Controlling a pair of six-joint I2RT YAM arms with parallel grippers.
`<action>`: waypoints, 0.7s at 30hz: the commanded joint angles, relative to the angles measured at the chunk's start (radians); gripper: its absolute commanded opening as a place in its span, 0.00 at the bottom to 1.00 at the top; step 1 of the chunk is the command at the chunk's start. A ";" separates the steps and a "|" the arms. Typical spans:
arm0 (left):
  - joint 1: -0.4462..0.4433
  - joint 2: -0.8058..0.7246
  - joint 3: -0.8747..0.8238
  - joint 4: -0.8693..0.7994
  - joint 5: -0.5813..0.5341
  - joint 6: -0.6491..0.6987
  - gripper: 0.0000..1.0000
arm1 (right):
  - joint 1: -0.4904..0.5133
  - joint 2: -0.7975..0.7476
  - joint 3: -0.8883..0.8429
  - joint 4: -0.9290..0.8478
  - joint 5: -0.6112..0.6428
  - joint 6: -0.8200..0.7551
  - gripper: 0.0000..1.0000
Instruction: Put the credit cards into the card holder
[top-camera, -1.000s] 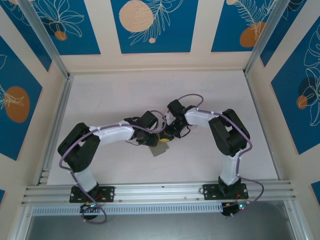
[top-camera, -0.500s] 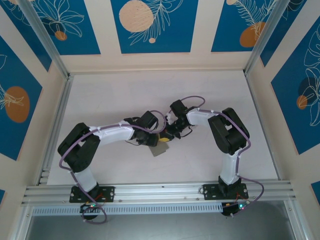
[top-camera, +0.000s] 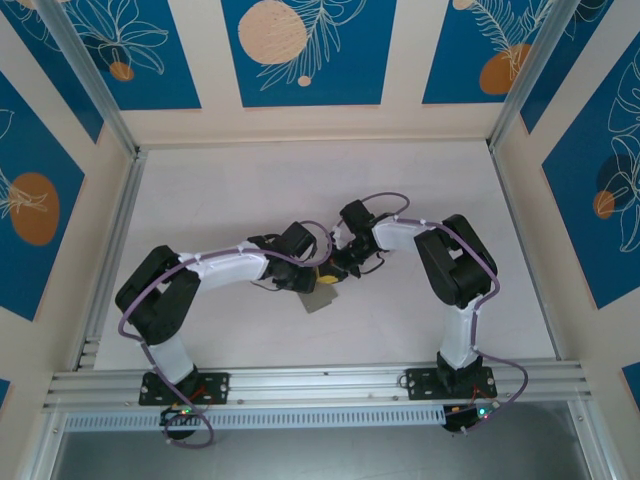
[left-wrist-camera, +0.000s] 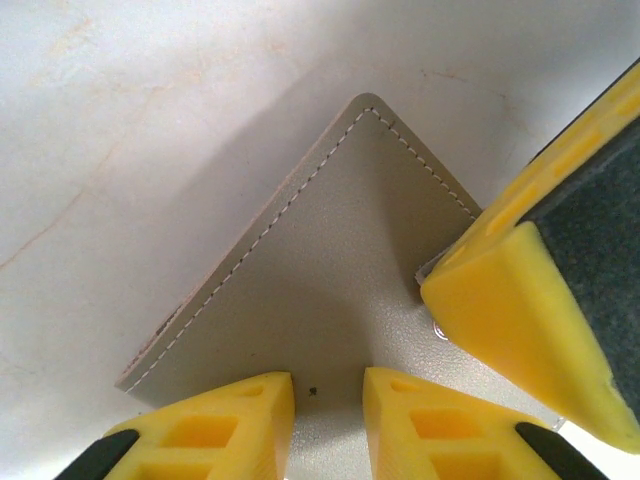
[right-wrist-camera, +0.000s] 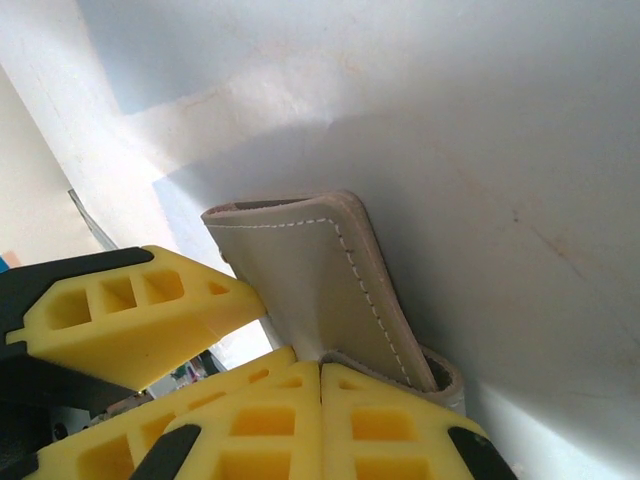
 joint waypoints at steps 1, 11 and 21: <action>-0.023 0.061 -0.020 0.081 0.042 -0.004 0.26 | 0.070 0.066 0.000 -0.065 0.048 -0.022 0.00; -0.023 0.053 -0.010 0.075 0.034 -0.002 0.26 | 0.133 0.073 -0.007 -0.121 0.216 -0.010 0.00; -0.023 0.049 0.006 0.066 0.029 0.007 0.26 | 0.175 0.053 -0.009 -0.138 0.281 0.014 0.00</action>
